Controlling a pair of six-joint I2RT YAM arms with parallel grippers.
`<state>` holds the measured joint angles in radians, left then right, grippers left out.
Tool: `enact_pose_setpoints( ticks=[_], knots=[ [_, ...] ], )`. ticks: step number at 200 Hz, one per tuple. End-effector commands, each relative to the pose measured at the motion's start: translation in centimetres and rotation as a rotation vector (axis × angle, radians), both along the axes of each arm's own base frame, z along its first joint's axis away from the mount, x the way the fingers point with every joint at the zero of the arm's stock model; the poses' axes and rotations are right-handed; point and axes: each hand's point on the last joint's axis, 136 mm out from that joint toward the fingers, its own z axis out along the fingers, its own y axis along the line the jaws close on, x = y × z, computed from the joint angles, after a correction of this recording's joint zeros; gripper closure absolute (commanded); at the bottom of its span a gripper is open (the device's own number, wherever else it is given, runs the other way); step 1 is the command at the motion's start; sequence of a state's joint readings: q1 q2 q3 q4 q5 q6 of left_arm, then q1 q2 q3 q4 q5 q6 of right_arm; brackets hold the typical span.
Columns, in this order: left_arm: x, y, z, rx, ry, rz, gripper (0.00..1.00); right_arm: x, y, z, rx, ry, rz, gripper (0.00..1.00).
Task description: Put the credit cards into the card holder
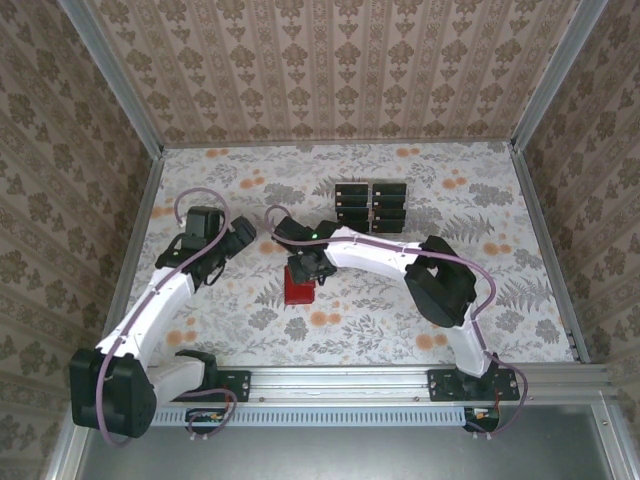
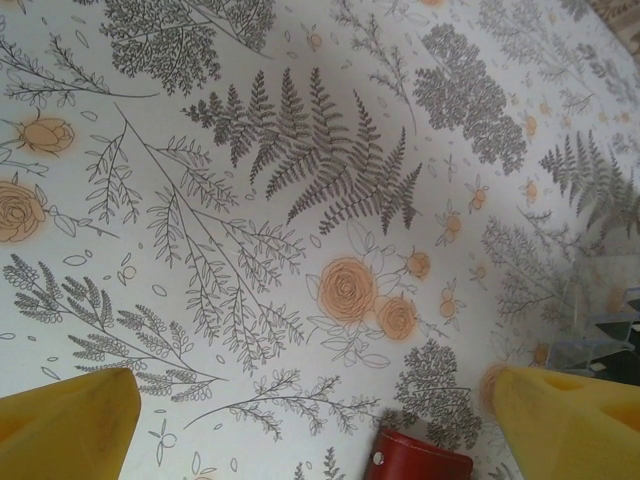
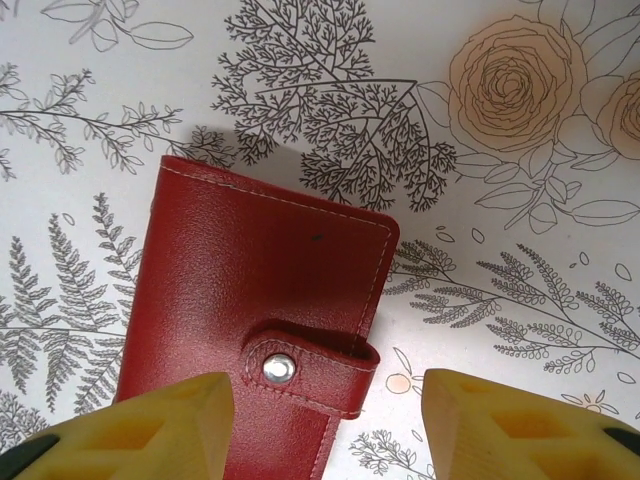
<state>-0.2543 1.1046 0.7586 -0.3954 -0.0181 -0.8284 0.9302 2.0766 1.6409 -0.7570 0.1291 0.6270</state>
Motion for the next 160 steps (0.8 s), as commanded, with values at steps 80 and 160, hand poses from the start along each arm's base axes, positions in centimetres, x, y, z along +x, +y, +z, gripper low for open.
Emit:
enact_pose_setpoints(
  ticks=[80, 160],
  knots=[
    [0.1, -0.3, -1.0, 0.014, 0.028, -0.039, 0.00, -0.3, 0.7, -1.9, -0.110, 0.009, 0.003, 0.48],
    [0.3, -0.5, -1.1, 0.009, 0.029, -0.051, 0.00, 0.0, 0.0, -2.8, -0.164, -0.006, -0.005, 0.71]
  ],
)
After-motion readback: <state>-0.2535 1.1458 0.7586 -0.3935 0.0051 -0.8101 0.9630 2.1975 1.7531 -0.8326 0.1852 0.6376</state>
